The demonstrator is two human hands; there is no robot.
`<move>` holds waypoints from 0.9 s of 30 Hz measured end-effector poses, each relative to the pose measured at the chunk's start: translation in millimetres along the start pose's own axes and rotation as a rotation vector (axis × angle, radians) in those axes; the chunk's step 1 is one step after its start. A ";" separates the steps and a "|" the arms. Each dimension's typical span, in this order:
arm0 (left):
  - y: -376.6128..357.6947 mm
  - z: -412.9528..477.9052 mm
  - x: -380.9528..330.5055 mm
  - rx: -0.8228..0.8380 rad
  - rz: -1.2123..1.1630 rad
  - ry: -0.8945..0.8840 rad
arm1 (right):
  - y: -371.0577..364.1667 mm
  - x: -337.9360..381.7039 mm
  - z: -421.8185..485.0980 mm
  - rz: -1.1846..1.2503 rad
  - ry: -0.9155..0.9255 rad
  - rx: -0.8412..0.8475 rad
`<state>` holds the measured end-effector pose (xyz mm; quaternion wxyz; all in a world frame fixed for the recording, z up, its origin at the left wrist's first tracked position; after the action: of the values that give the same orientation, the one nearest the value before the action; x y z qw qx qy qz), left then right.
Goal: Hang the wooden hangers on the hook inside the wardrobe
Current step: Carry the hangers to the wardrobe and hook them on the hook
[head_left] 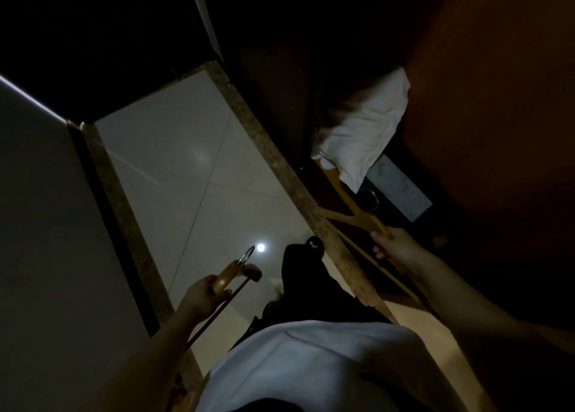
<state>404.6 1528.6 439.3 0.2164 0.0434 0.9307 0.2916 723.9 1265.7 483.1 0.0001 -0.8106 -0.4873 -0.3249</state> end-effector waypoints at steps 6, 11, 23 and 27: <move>42.5 44.3 -57.6 -0.015 0.116 -0.044 | 20.0 99.4 55.1 0.020 0.143 -0.008; 80.5 87.7 -130.4 -0.019 0.117 -0.142 | 53.6 156.5 75.6 0.009 0.238 -0.096; 150.0 161.8 -353.0 0.234 0.122 -0.560 | 154.6 218.9 39.1 0.080 0.379 -0.531; 160.8 148.6 -424.9 0.350 0.138 -0.739 | 176.7 235.1 2.2 0.120 0.368 -0.713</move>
<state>844.4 1651.4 580.6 0.5053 0.2437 0.8208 0.1078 938.4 1359.3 661.1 -0.1750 -0.7150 -0.2876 -0.6127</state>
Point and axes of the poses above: each hand's wrist, its own z-axis towards the middle knuckle, its own y-axis out of the back of the hand, x = y × z, the point moved 10 cm from there along z, towards the middle knuckle, and after that the axes turned 1 degree about z, right-handed, at the moved point
